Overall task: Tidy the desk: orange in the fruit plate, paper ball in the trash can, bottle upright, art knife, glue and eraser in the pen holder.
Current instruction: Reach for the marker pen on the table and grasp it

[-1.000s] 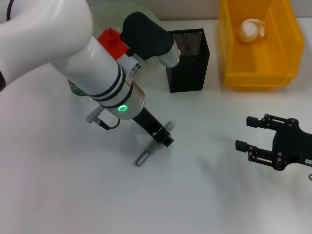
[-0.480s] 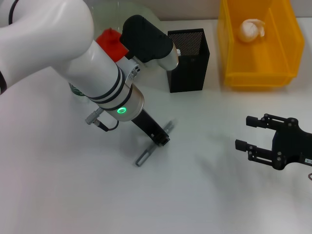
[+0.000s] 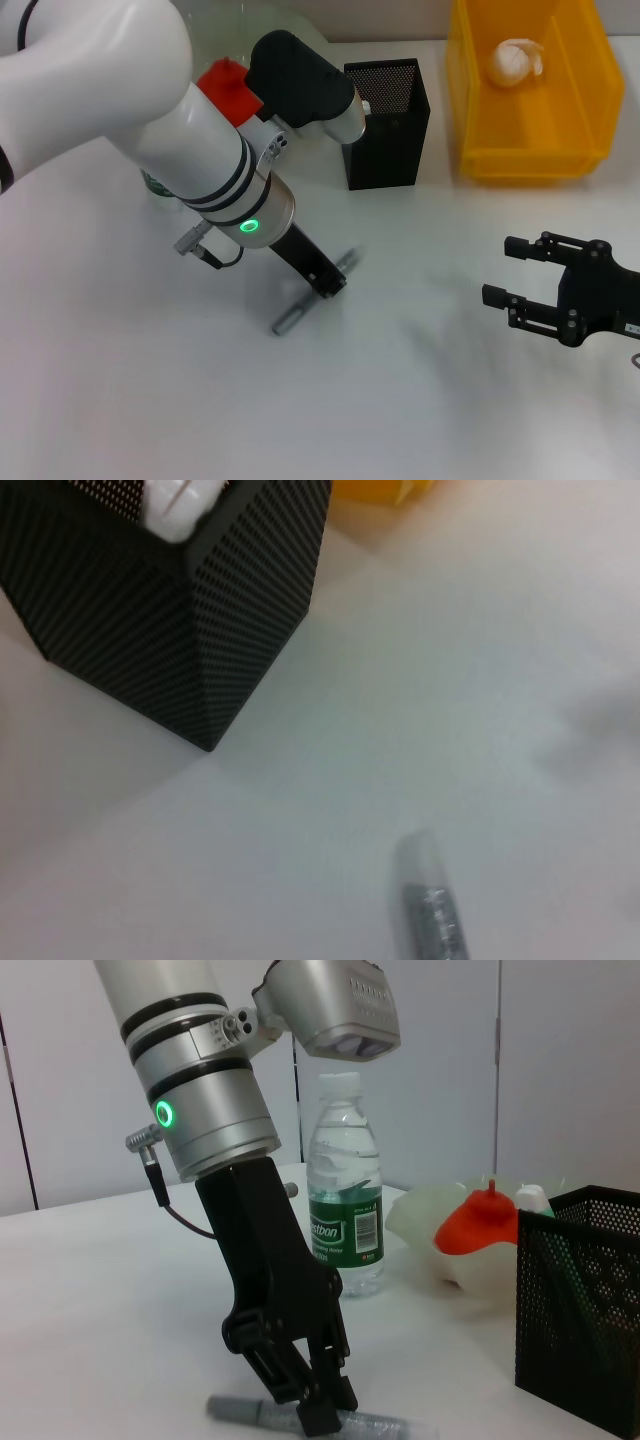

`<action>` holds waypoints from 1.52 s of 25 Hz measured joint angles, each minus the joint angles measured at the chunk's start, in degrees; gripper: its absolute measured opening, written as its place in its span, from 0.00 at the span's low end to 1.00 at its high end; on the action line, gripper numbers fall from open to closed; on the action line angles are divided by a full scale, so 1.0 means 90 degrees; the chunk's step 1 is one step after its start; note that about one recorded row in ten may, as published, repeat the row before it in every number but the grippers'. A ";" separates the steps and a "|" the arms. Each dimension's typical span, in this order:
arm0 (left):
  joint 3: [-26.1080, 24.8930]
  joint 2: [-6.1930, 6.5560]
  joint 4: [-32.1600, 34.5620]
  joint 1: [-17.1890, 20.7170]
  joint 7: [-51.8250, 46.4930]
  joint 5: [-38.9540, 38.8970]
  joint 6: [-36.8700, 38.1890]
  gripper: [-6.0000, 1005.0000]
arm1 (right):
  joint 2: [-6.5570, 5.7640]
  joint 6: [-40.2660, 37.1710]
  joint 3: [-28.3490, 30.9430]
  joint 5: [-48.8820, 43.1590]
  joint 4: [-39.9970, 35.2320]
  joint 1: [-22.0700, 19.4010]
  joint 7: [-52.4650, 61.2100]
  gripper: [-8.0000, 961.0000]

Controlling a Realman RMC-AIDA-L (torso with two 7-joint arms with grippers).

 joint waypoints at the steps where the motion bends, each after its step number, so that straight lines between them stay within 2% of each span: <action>1: -0.0001 0.0000 0.0000 0.0000 0.0005 0.0001 -0.0007 0.28 | 0.0000 0.0000 0.0000 0.0001 0.0000 -0.0001 0.0001 0.69; 12: 0.0059 0.0000 0.0030 0.0001 0.0021 0.0002 -0.0019 0.14 | 0.0000 -0.0027 0.0067 0.0002 0.0000 0.0007 0.0016 0.69; 26: 0.0004 -0.0001 0.0019 0.0006 0.0134 -0.0041 0.0053 0.13 | 0.0006 -0.0028 0.0068 0.0002 0.0000 0.0009 0.0026 0.70; 38: 0.0005 -0.0001 0.0009 -0.0001 0.0181 -0.0049 0.0075 0.31 | 0.0010 -0.0028 0.0069 0.0001 0.0000 0.0009 0.0038 0.70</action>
